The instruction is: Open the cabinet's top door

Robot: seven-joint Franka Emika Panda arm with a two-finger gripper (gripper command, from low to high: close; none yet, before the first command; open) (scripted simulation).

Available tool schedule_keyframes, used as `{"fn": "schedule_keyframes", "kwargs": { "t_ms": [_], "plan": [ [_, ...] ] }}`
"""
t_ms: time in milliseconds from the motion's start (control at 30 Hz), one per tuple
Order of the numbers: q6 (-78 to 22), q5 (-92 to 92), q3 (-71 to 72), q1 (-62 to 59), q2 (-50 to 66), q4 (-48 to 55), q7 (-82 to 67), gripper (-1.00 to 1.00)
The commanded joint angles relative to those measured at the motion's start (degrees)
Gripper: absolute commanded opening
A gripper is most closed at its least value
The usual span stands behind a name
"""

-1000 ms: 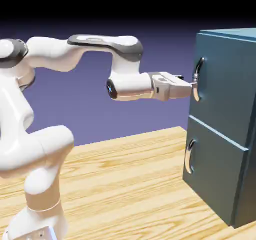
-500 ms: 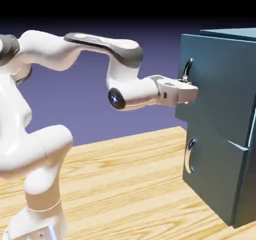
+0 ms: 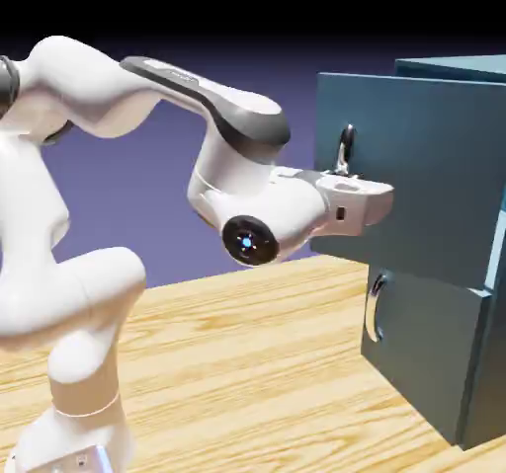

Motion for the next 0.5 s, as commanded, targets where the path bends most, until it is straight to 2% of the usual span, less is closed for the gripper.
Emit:
{"fn": "schedule_keyframes", "kwargs": {
  "t_ms": [0, 467],
  "plan": [
    [-2.3, -2.5, -1.0, -0.7, -1.9, 1.2, -0.7, -1.00],
    [-25.8, -29.3, -7.4, -5.7, -30.5, 27.0, -8.0, -1.00]
  ]
}}
